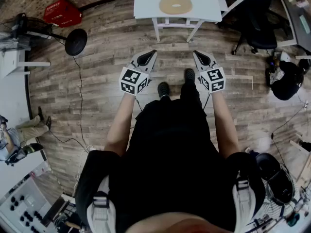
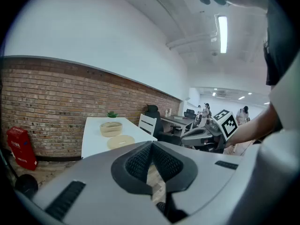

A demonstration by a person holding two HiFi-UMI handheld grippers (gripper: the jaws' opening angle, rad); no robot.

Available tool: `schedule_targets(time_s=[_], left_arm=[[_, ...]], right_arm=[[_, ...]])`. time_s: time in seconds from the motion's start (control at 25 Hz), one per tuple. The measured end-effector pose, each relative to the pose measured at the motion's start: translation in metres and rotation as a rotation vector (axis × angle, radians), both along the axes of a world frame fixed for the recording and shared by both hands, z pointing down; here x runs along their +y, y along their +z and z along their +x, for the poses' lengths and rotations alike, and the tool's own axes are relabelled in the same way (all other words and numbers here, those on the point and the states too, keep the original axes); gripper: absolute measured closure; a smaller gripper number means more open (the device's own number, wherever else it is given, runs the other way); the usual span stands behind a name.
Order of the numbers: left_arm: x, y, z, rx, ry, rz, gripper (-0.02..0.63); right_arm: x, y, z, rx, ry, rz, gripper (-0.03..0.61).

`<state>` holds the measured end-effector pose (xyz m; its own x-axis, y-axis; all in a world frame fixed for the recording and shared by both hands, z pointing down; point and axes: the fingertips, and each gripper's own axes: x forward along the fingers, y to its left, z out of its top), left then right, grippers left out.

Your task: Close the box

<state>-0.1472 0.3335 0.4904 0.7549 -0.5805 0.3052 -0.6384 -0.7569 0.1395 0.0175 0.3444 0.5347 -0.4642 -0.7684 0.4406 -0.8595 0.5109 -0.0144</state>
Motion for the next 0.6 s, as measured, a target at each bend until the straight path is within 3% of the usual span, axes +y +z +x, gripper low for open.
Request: schedule_targets(time_s=[0.6], left_arm=[[-0.011,0.0,0.029,-0.006,-0.052,-0.016,0.594]], right_arm=[[-0.013,0.004,0.035,-0.003,-0.017,-0.014,0.581]])
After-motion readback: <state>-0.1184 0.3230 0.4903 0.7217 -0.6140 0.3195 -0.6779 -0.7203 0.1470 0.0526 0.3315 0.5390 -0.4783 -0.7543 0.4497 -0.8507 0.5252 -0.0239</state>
